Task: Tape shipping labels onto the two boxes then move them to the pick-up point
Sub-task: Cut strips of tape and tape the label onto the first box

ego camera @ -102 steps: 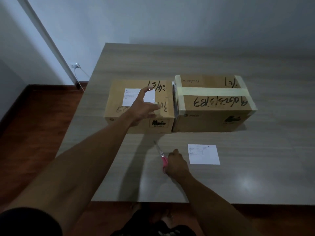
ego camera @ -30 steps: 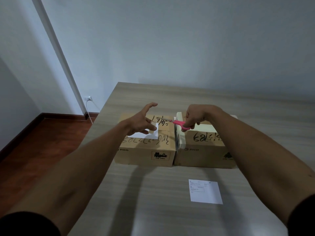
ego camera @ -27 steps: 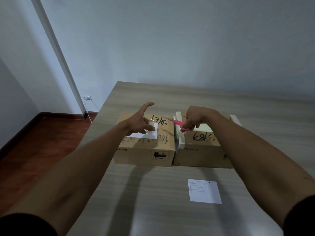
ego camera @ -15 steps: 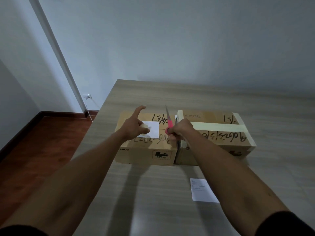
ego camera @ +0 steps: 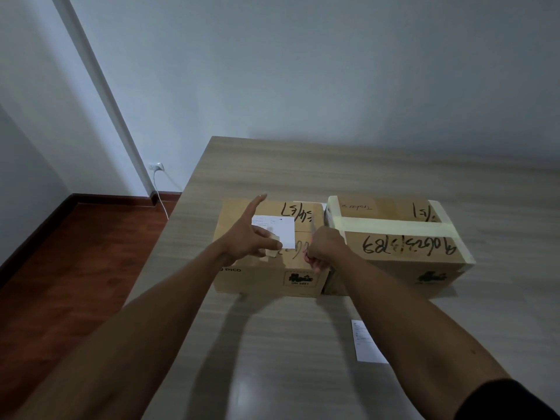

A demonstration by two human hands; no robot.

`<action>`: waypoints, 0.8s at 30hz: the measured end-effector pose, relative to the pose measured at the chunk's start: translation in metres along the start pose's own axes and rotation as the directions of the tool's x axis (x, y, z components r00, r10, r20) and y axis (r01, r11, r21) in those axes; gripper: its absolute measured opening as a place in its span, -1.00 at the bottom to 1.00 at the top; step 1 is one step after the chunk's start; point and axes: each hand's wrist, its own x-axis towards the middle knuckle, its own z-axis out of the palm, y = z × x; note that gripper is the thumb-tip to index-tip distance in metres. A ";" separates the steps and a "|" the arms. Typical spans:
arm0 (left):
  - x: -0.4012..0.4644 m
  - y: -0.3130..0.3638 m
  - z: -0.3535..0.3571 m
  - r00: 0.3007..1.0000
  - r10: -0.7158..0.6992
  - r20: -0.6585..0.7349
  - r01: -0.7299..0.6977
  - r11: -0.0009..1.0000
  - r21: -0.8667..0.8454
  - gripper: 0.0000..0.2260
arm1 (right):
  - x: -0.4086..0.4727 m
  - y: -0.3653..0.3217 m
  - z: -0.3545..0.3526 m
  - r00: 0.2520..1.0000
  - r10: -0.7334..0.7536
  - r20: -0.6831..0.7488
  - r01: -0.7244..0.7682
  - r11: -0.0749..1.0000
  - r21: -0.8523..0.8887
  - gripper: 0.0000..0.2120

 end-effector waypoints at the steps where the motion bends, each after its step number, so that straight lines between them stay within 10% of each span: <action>1: 0.000 0.001 0.000 1.000 -0.004 0.010 0.004 1.000 -0.012 0.10 | -0.003 0.002 -0.002 0.997 -0.067 -0.025 0.066 0.997 -0.044 -0.70; 6: 0.001 0.012 -0.002 0.997 -0.003 0.083 0.010 0.996 -0.087 0.12 | -0.013 -0.011 -0.010 0.886 -0.380 -0.265 0.284 0.898 -0.336 -0.82; 9: 0.000 0.021 -0.002 0.992 -0.006 0.123 0.020 0.993 -0.113 0.10 | -0.018 -0.032 -0.014 0.857 -0.472 -0.207 0.505 0.849 0.155 -0.86; 12: -0.002 0.031 0.000 0.988 -0.005 0.156 0.024 0.993 -0.118 0.08 | -0.033 -0.049 -0.013 0.870 -0.492 -0.031 0.423 0.711 0.562 -0.79; 24: -0.009 0.044 0.005 0.982 -0.007 0.190 0.040 0.984 -0.172 0.03 | -0.034 -0.052 0.000 0.840 -0.522 0.147 0.193 0.541 0.818 -0.86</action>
